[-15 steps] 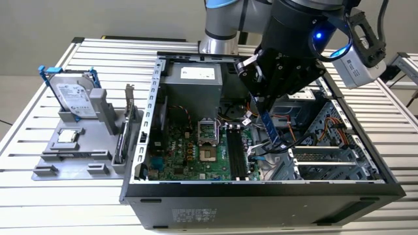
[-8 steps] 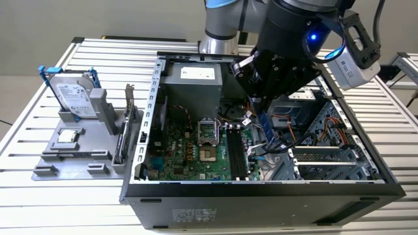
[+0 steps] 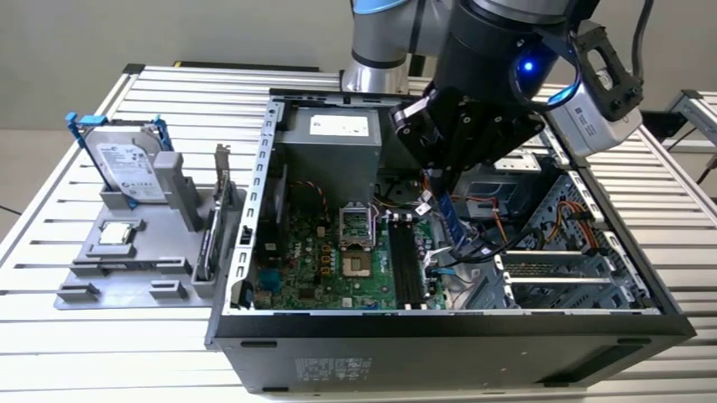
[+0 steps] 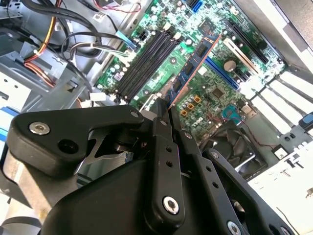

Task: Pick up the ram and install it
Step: 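Insert the ram into the slot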

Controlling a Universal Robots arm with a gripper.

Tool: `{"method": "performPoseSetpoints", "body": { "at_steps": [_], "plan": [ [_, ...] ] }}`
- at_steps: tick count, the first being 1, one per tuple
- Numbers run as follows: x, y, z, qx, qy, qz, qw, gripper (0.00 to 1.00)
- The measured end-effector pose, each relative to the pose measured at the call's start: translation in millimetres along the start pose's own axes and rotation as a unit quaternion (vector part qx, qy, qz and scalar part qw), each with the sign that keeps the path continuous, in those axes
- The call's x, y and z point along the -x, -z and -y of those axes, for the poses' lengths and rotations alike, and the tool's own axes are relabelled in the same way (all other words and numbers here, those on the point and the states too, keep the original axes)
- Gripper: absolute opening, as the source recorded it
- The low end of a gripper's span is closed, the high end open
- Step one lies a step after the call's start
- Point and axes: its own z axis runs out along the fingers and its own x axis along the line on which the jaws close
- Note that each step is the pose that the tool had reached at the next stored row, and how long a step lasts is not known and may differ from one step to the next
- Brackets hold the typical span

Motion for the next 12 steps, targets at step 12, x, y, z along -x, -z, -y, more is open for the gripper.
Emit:
{"method": "performPoseSetpoints", "body": {
  "at_steps": [12],
  "plan": [
    [-2.2,-5.4,-0.8,-0.0001,0.000,0.0001,1.0000,0.00]
  ]
}}
